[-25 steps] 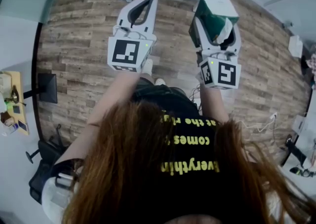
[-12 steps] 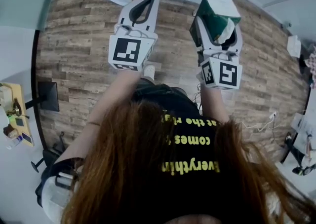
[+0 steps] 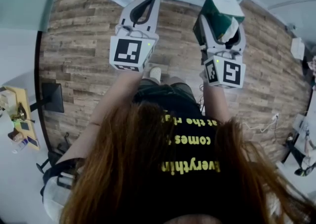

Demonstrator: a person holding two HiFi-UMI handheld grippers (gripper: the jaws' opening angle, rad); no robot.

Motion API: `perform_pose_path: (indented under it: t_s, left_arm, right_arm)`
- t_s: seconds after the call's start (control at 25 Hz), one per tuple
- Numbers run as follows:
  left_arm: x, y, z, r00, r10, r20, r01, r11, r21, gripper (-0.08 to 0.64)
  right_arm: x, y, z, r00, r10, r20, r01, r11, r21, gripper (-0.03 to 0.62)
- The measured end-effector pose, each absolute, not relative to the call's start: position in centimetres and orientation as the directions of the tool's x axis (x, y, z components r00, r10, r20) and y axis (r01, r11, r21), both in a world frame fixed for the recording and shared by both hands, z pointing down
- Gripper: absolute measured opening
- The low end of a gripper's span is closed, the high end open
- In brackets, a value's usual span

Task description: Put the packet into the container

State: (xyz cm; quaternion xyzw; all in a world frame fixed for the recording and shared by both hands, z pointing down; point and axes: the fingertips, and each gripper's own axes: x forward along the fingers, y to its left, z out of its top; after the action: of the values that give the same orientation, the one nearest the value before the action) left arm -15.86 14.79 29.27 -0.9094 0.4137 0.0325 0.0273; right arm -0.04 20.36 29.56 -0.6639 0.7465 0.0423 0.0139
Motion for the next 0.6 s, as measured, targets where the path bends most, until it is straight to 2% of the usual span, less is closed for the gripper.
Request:
perform_pose_path:
  t_s: [0.6]
  left_arm:
    - [-15.0,12.3,30.5,0.635,-0.770,-0.056,-0.771,-0.637,0.016,0.002]
  right_arm:
    - [1.8,17.6,30.0,-0.141,-0.989,-0.038,-0.990,0.140,0.037,0.400]
